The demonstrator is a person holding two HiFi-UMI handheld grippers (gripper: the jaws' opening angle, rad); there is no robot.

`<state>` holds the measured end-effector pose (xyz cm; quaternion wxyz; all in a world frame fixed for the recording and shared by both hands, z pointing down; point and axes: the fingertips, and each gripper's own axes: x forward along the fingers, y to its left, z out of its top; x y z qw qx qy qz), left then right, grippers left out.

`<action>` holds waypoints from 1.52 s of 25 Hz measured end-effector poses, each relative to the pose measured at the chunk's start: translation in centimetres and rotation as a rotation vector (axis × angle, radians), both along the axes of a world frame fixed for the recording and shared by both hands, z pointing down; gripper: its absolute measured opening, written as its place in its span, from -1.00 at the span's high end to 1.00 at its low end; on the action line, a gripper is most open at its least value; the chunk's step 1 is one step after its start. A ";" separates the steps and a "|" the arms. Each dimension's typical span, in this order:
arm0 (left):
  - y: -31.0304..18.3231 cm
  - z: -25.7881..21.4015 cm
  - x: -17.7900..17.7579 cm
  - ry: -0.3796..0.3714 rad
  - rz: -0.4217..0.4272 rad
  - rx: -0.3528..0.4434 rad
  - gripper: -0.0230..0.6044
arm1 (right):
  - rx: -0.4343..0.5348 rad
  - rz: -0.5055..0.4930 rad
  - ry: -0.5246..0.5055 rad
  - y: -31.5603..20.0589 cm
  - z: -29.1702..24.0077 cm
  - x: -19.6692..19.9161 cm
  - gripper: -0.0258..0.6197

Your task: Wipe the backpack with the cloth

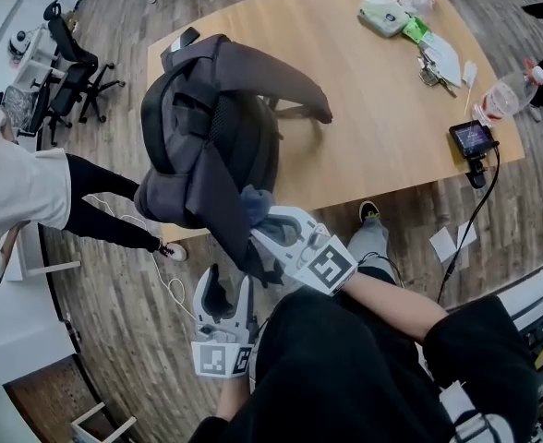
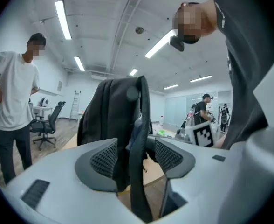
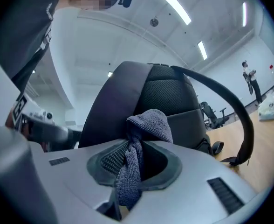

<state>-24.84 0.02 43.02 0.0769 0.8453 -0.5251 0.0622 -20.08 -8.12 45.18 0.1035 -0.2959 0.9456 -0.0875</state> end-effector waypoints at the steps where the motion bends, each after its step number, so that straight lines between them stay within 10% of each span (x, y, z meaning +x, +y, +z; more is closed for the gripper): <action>1: 0.1 -1.6 1.0 0.006 0.055 0.029 0.15 | 0.006 0.023 0.000 -0.3 0.1 0.5 0.68; 4: -0.6 -5.9 6.4 0.003 0.259 0.109 0.22 | -0.068 0.119 -0.049 -1.9 0.7 2.5 0.68; 8: -4.0 -6.9 13.2 -0.026 0.412 0.184 0.80 | -0.124 0.229 -0.089 -6.5 1.6 5.3 0.68; 13: -10.1 -1.7 13.2 -0.037 0.202 0.015 0.85 | -0.013 0.224 -0.010 -10.8 1.4 6.7 0.68; 23: -10.2 1.2 8.3 -0.105 -0.019 -0.041 0.86 | 0.031 0.231 0.132 -22.5 0.9 8.5 0.68; 38: -8.3 1.1 3.8 -0.200 -0.147 -0.029 0.87 | 0.123 0.106 0.213 -5.6 0.6 4.0 0.70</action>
